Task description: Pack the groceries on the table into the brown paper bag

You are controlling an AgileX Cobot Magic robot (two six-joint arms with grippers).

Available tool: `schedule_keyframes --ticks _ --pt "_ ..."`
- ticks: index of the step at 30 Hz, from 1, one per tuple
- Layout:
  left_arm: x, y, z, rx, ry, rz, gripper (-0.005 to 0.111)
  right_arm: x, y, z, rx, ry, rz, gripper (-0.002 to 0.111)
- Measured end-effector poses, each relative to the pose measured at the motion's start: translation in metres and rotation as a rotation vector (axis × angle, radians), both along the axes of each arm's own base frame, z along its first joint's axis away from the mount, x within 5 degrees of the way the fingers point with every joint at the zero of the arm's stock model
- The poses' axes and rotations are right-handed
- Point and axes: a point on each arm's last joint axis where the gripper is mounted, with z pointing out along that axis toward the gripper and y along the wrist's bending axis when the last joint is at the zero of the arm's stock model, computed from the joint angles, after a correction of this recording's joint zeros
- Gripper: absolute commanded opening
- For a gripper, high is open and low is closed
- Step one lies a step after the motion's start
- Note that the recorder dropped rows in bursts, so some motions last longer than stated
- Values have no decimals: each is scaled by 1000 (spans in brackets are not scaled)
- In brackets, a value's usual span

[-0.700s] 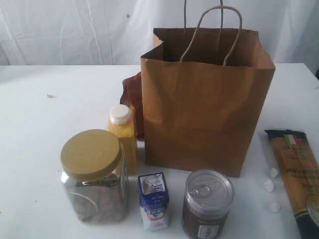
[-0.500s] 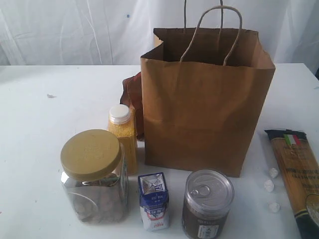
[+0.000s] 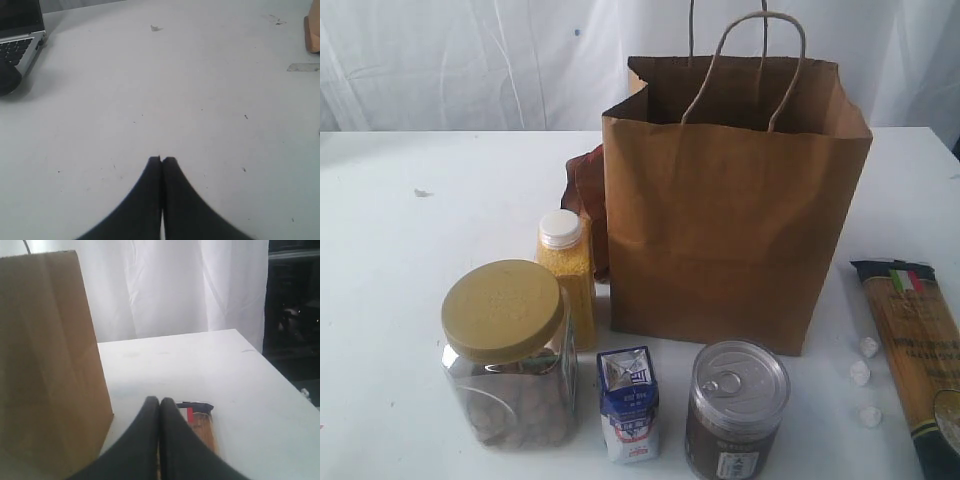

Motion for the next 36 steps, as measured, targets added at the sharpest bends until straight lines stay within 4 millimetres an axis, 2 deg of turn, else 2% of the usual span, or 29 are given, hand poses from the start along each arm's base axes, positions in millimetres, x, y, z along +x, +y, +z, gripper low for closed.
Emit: schedule_keyframes --ticks 5,12,18,21,25,28,31,34,36 --pt "0 0 0 0 0 0 0 0 0 3 93 -30 -5 0" --pt "0 0 0 0 0 0 0 -1 -1 19 111 -211 -1 0" --pt "0 0 0 0 0 0 0 -1 -1 21 169 -235 2 0" --pt "0 0 0 0 0 0 0 -3 -1 27 263 -304 10 0" --pt "0 0 0 0 0 0 0 -8 -4 44 470 -497 51 0" --pt "0 0 0 0 0 0 0 -12 -4 50 485 -573 64 0" --pt "0 0 0 0 0 0 0 -8 -2 42 306 -478 30 0" --pt "0 0 0 0 0 0 0 -1 -1 18 81 -199 -3 0" --pt "0 0 0 0 0 0 0 0 0 4 8 -52 -1 0"
